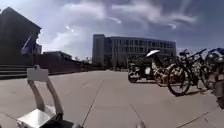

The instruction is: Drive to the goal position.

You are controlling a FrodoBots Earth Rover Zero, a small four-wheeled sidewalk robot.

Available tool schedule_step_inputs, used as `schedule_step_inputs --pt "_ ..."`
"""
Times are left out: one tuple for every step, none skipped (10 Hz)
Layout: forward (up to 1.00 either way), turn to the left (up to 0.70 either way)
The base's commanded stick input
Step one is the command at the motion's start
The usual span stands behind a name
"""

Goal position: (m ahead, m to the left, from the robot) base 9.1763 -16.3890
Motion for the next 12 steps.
schedule_step_inputs --pt "0.7 0.04" --pt "0.7 0.04" --pt "0.7 0.04" --pt "0.7 0.04" --pt "0.7 0.04" --pt "0.7 0.04" --pt "0.7 0.04" --pt "0.7 0.04" --pt "0.7 0.04" --pt "0.7 0.04" --pt "0.7 0.05" --pt "0.7 0.05"
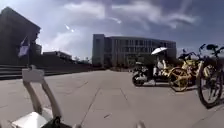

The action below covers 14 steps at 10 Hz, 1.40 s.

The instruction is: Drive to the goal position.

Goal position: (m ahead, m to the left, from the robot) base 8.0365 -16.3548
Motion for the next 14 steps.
schedule_step_inputs --pt "0.7 0.05" --pt "0.7 0.05" --pt "0.7 0.05" --pt "0.7 0.05" --pt "0.7 0.05" --pt "0.7 0.05" --pt "0.7 0.05" --pt "0.7 0.05" --pt "0.7 0.05" --pt "0.7 0.06" --pt "0.7 0.06" --pt "0.7 0.06" --pt "0.7 0.06" --pt "0.7 0.06"
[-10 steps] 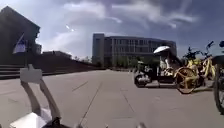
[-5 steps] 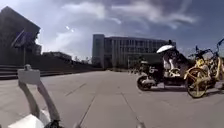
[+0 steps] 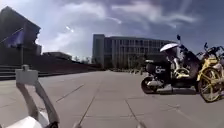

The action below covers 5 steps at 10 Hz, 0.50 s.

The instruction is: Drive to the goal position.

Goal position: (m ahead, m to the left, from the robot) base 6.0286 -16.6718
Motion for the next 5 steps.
schedule_step_inputs --pt "0.7 0.06" --pt "0.7 0.06" --pt "0.7 0.06" --pt "0.7 0.06" --pt "0.7 0.06"
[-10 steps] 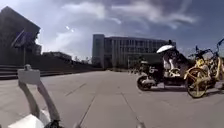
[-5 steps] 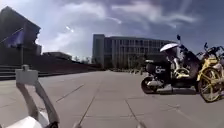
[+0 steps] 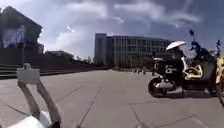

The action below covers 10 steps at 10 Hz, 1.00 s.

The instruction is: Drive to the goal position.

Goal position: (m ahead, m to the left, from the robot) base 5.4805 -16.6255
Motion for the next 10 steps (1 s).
schedule_step_inputs --pt "0.7 0.06" --pt "0.7 0.06" --pt "0.7 0.03" --pt "0.7 -0.06" --pt "0.7 0.06" --pt "0.7 0.06" --pt "0.7 0.06" --pt "0.7 0.06" --pt "0.7 0.06" --pt "0.7 0.06"
